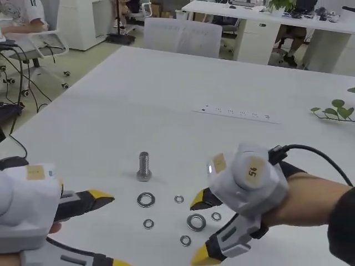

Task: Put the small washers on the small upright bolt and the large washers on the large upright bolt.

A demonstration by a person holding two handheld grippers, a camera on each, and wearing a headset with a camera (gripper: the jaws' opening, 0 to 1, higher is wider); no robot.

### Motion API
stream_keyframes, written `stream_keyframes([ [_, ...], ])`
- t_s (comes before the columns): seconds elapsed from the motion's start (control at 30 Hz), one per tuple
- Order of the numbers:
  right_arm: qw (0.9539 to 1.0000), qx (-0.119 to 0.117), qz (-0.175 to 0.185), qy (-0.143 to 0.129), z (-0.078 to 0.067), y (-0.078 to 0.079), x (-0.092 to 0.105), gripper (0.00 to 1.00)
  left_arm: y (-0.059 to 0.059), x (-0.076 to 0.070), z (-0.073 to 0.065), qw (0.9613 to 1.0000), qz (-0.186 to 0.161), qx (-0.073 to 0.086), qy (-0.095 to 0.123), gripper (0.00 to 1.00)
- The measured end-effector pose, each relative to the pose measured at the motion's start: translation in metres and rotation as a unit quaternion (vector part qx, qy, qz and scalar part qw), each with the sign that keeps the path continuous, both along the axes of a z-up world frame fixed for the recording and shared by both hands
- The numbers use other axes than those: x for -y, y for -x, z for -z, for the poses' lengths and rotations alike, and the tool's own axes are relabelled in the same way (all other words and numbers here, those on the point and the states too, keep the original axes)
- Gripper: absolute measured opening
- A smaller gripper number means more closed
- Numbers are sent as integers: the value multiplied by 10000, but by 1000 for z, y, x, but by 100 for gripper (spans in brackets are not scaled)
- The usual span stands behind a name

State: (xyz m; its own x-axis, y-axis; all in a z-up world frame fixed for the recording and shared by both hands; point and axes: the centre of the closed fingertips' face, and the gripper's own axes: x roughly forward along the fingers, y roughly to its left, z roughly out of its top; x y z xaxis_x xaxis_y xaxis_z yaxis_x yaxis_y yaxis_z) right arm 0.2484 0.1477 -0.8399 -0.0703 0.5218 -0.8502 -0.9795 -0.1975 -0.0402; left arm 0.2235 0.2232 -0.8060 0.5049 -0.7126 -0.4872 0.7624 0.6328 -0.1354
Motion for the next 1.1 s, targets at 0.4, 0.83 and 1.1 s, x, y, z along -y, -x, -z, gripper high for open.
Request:
stream_keyframes([
  [0.4, 9994, -106, -114, 303, 14, 1, -1, 33, 1, 2, 2, 10000, 57, -26, -25, 87],
  [0.83, 9959, -17, -368, 826, 27, -4, -4, 23, 2, 5, 2, 9999, 100, -28, -32, 86],
  [1.1, 9928, 92, -474, 1094, 32, -6, -1, 21, 2, 5, 0, 9999, 124, -4, -26, 85],
])
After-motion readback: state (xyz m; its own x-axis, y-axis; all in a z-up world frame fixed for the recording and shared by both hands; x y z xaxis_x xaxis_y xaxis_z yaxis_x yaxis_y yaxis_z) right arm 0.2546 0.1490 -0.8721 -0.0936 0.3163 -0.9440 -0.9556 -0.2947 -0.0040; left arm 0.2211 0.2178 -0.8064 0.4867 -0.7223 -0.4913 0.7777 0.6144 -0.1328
